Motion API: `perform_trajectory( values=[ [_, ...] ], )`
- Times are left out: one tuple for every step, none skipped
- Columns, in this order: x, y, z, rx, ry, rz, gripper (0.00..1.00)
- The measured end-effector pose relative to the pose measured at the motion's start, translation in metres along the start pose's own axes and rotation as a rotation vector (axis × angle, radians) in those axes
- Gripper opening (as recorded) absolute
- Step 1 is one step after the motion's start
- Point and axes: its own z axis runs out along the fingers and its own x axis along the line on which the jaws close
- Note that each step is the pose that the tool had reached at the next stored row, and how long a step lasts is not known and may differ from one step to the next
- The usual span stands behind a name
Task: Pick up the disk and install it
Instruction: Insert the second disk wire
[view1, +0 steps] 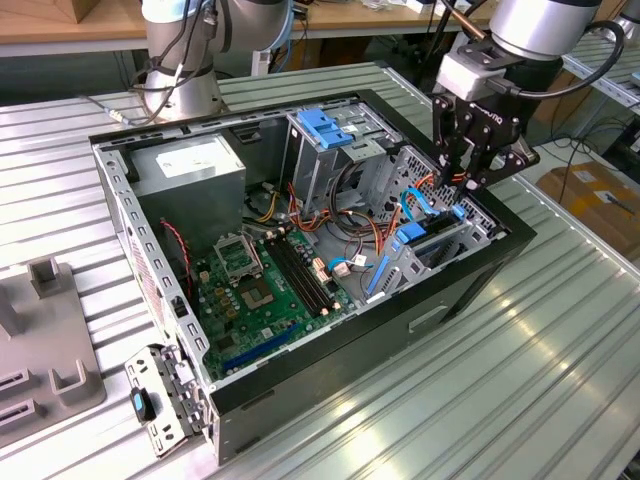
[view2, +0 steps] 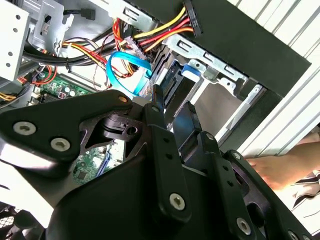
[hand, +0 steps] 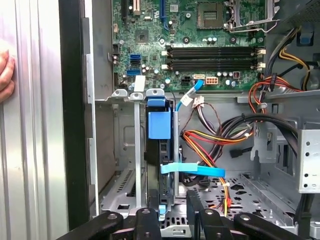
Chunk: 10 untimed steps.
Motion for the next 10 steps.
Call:
perform_trajectory(
  values=[
    [-0.0001,-0.0007,0.0001,0.0002,-0.0003,-0.005,0.36],
    [-0.0004,-0.0019,0.0001,0.0007,-0.0009,-0.014,0.36],
    [-0.0006,-0.0027,0.0002,0.0010,-0.0013,-0.021,0.36],
    [-0.0009,-0.0034,0.0002,0.0013,-0.0018,-0.028,0.36],
    [-0.0012,-0.0045,0.0004,0.0019,-0.0026,-0.040,0.36],
    [-0.0015,-0.0054,0.0004,0.0024,-0.0032,-0.052,0.36],
    [-0.0017,-0.0059,0.0004,0.0028,-0.0035,-0.059,0.36],
    [-0.0019,-0.0064,0.0005,0.0032,-0.0041,-0.068,0.36],
    [-0.0024,-0.0070,0.0006,0.0041,-0.0053,-0.088,0.36],
    [-0.0028,-0.0073,0.0008,0.0049,-0.0064,-0.105,0.36]
  ],
)
